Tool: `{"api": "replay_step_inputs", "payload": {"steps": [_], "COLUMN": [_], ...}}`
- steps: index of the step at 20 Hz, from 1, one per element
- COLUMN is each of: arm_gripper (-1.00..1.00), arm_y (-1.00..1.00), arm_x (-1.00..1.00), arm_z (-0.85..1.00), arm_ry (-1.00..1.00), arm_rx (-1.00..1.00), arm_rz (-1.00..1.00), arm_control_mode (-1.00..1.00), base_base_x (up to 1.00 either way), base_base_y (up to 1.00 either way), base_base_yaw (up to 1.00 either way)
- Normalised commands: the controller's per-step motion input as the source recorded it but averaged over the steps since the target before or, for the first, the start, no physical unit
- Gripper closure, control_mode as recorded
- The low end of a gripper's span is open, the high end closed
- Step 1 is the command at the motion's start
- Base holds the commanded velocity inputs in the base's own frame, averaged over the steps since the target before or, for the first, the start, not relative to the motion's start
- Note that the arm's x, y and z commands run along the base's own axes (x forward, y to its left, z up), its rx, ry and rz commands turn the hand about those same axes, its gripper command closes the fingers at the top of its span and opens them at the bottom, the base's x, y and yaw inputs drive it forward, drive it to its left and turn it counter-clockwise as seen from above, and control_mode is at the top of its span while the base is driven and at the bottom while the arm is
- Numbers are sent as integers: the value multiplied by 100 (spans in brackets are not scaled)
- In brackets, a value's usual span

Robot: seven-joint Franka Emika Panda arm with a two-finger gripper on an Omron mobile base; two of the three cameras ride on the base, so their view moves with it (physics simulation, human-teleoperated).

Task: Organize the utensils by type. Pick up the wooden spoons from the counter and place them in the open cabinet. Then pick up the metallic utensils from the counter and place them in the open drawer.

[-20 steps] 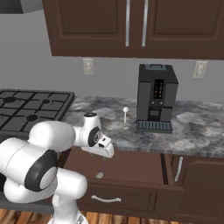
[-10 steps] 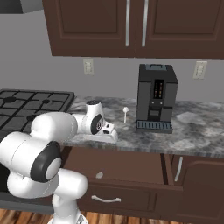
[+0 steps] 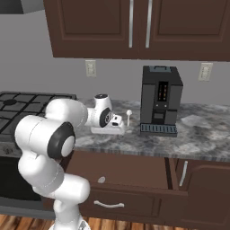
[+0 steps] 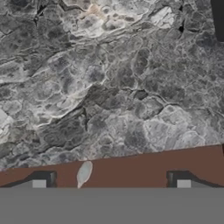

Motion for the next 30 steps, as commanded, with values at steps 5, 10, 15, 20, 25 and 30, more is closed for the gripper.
{"api": "replay_step_inputs", "payload": {"steps": [5,10,15,20,25,30], "arm_gripper": [-100,-100,-100,-100,-100,-100], "arm_y": [0,-7,-2,0,-1,-11], "arm_x": [76,46,44,37,54,16], "arm_z": [18,8,3,0,0,-5], "arm_ry": [6,0,0,0,0,0], "arm_rx": [0,0,0,0,0,0], "arm_rz": [3,6,5,4,0,0], "arm_control_mode": [-100,-100,-100,-100,-100,-100], "base_base_x": [0,0,0,0,0,0], "base_base_y": [0,0,0,0,0,0], "base_base_yaw": [0,0,0,0,0,0]}}
